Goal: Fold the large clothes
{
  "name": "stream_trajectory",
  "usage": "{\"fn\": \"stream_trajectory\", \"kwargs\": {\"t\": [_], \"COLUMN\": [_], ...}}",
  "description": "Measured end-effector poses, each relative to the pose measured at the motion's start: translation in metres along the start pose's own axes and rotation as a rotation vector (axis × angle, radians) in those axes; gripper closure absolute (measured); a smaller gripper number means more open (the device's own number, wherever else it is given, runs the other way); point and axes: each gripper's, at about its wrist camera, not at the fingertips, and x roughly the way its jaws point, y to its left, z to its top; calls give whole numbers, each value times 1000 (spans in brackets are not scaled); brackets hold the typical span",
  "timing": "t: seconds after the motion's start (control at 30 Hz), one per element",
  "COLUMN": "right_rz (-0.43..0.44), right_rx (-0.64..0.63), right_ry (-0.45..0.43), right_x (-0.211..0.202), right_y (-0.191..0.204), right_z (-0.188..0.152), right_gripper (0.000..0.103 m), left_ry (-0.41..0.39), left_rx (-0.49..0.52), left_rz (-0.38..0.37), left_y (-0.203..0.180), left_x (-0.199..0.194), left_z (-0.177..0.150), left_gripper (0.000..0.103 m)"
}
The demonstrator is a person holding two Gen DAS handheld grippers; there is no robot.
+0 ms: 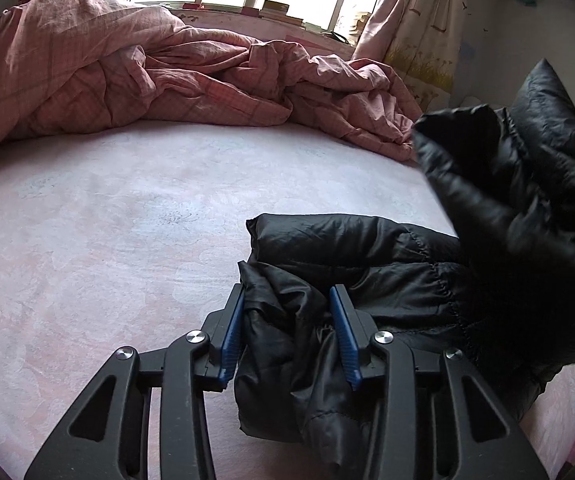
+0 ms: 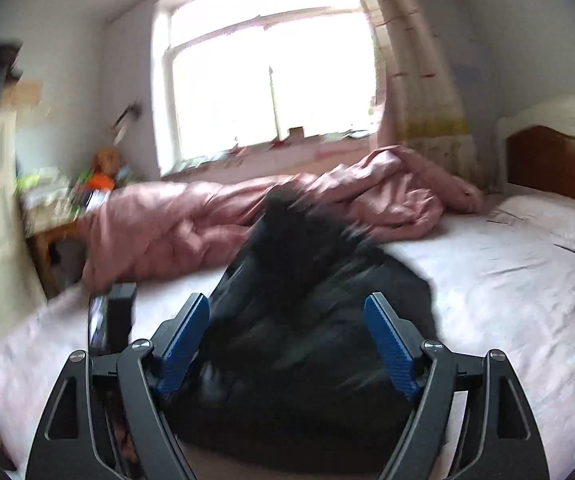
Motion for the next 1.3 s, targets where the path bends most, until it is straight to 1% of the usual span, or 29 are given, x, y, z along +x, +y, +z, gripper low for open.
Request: {"fn": "stream_trajectory", "kwargs": {"t": [0.07,0.1,0.13,0.17,0.2,0.23,0.27,0.3,0.33,0.37,0.43,0.53,0.6,0.67,0.7,0.77,0.8,0.87,0.9,0.93,1.0,1.03,1.07,1.1,1.13,1.17,1.3], "right_rz": [-92,-163,-189,-189,-170,-151,-134,-107,-61,20,102,219,277,331,344,330,307,263,245,238,231,219,210,210,212,213,210], "right_rx": [56,86,107,125,155,189,219,255,285,311,276,170,130,87,70,21,-19,-80,-108,-119,-129,-140,-151,-153,-147,-142,-141], "right_ry": [-8,27,70,110,171,240,296,355,407,458,489,503,508,503,497,468,438,397,370,356,339,331,325,326,327,329,327], "right_x": [8,24,39,54,76,100,118,135,149,163,171,168,163,154,153,141,133,121,114,112,108,109,108,107,107,109,109], "right_y": [-22,-39,-51,-63,-79,-95,-106,-116,-122,-123,-111,-84,-71,-59,-51,-39,-33,-23,-17,-14,-10,-8,-7,-7,-8,-9,-9], "right_z": [14,22,27,31,32,31,28,24,20,12,5,-11,-19,-28,-29,-32,-37,-42,-46,-49,-55,-56,-57,-57,-57,-56,-56], "right_gripper": [19,19,19,19,19,25,29,36,39,41,41,41,41,41,41,41,41,42,42,42,41,42,42,42,41,41,41], "left_ry": [-3,-3,-3,-2,0,2,3,5,6,10,15,18,3,-21,-30,-60,-83,-151,-215,-277,-380,-433,-469,-486,-490,-485,-456], "left_rx": [3,5,6,6,5,3,2,1,-1,-3,-6,-15,-23,-16,-9,1,-3,-17,-19,-13,-1,0,6,20,45,71,161], "left_rz": [4,5,6,6,4,3,2,-1,-1,-1,2,3,3,1,1,13,28,111,133,131,94,69,39,5,-30,-50,-39], "left_y": [-1,-1,-1,-1,-1,0,0,0,1,1,1,2,4,2,1,-1,0,-1,-3,-7,-13,-16,-19,-22,-27,-32,-54], "left_x": [0,0,0,1,1,2,2,2,3,4,6,7,3,-2,-4,-11,-17,-36,-52,-68,-97,-112,-123,-130,-134,-135,-123], "left_z": [0,0,0,0,0,1,1,1,1,1,1,1,2,2,2,3,4,6,6,7,8,7,6,6,6,6,3], "left_gripper": [62,62,62,62,62,62,62,62,62,62,62,62,65,65,65,64,60,50,39,31,25,19,16,13,13,13,13]}}
